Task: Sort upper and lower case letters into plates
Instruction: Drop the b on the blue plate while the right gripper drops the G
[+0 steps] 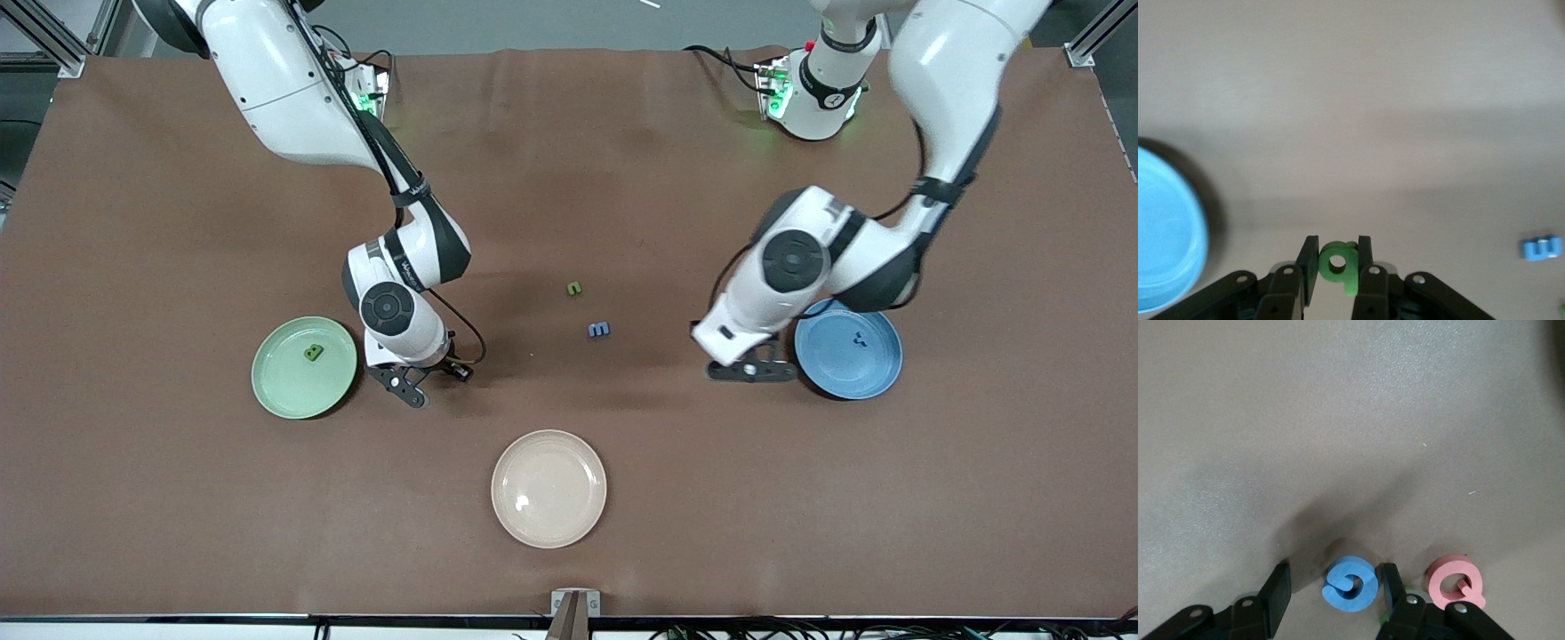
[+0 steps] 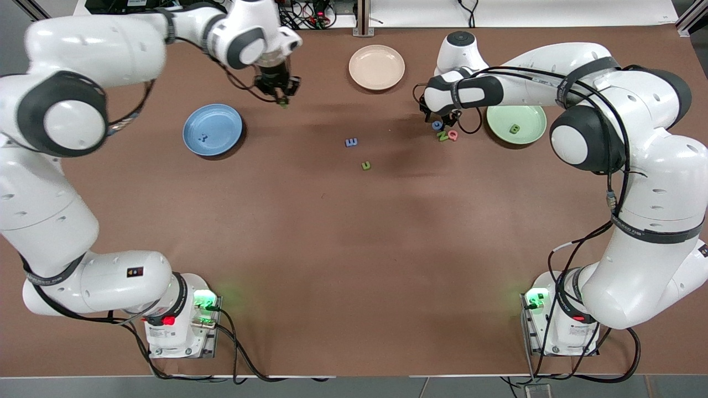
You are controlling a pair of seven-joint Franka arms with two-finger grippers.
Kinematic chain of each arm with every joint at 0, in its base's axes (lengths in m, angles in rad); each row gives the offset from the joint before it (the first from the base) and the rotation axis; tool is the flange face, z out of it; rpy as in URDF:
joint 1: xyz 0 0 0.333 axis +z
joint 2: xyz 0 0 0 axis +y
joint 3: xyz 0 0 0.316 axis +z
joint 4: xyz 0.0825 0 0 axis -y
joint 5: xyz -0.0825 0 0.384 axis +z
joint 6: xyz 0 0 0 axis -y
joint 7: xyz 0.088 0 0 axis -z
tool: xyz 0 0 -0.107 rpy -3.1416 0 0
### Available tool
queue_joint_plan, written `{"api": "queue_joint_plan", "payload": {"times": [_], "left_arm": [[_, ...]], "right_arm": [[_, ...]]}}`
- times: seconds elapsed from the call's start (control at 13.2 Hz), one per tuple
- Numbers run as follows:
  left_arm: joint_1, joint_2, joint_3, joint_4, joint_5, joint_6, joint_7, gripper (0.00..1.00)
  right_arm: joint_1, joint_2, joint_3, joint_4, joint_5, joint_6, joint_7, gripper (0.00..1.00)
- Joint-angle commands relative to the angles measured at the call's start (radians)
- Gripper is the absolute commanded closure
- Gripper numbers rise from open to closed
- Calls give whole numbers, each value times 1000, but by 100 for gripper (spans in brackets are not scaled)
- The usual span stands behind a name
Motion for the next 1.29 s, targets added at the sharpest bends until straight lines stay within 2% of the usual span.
{"api": "queue_joint_plan", "payload": {"times": [0.0, 0.23, 0.3, 0.46, 0.53, 0.68, 0.83, 1.06, 1.21], "left_arm": [[135, -37, -69, -104, 27, 13, 24, 94], [253, -48, -100, -177, 82, 54, 79, 94], [296, -51, -120, -199, 88, 80, 99, 94], [342, -51, -131, -226, 145, 93, 107, 94], [352, -51, -131, -239, 168, 99, 107, 94], [393, -51, -131, -283, 212, 155, 107, 94], [424, -51, -131, -323, 254, 207, 109, 94], [474, -48, -131, -363, 318, 229, 127, 94], [494, -45, -131, -381, 323, 257, 139, 94]], "right_arm": [[7, 2, 0, -1, -2, 10, 33, 40], [7, 1, 0, -1, -2, 5, 33, 53], [6, 1, 0, -1, -2, 3, 33, 61], [1, -1, 0, -1, -2, -4, 33, 90], [-4, -4, 0, 0, -2, -9, 25, 99], [-14, -18, 0, 3, -2, -23, 10, 100], [-49, -64, -3, 26, -7, -126, -50, 100], [-163, -157, -2, 22, -5, -278, -281, 100], [-235, -193, -3, 17, -5, -334, -416, 100]]}}
